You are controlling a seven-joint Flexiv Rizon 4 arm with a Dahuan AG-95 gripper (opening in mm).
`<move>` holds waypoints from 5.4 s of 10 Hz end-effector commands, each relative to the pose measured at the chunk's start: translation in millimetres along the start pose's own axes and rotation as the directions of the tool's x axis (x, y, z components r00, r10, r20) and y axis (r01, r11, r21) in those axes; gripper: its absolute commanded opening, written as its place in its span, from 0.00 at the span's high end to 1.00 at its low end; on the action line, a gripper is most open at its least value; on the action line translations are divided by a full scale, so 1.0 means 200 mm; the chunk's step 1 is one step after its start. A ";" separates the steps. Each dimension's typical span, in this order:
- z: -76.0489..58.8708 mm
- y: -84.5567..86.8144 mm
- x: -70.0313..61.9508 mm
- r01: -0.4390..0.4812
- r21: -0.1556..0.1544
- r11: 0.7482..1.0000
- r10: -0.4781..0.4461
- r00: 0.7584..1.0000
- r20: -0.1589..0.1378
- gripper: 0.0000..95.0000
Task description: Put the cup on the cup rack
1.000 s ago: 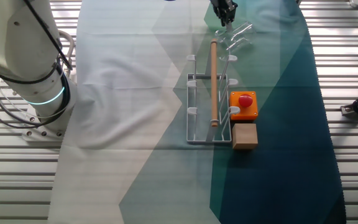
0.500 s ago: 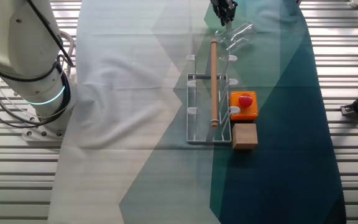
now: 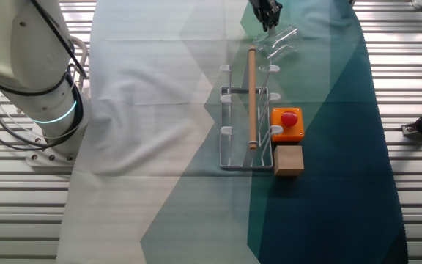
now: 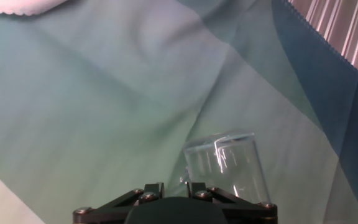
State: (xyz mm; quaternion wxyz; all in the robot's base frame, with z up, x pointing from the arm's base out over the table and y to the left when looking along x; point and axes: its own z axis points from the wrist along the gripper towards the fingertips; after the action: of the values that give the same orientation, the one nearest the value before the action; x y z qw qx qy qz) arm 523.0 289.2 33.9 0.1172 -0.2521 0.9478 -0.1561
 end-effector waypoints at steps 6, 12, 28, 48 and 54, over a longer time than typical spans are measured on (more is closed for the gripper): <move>0.02 -0.02 0.02 0.006 0.004 1.000 -0.006 1.000 0.011 0.80; 0.06 -0.02 0.05 0.009 0.010 1.000 -0.010 0.999 0.041 0.80; 0.08 -0.03 0.02 -0.001 0.032 0.999 0.002 0.999 -0.038 1.00; 0.10 -0.14 0.02 -0.064 0.047 0.997 0.064 0.998 -0.015 0.60; 0.12 -0.14 0.02 -0.045 0.052 0.998 0.045 0.999 0.003 0.60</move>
State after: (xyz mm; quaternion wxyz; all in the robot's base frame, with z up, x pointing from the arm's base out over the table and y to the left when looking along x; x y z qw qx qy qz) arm 539.2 258.3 22.2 0.1301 -0.2284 0.9482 -0.1786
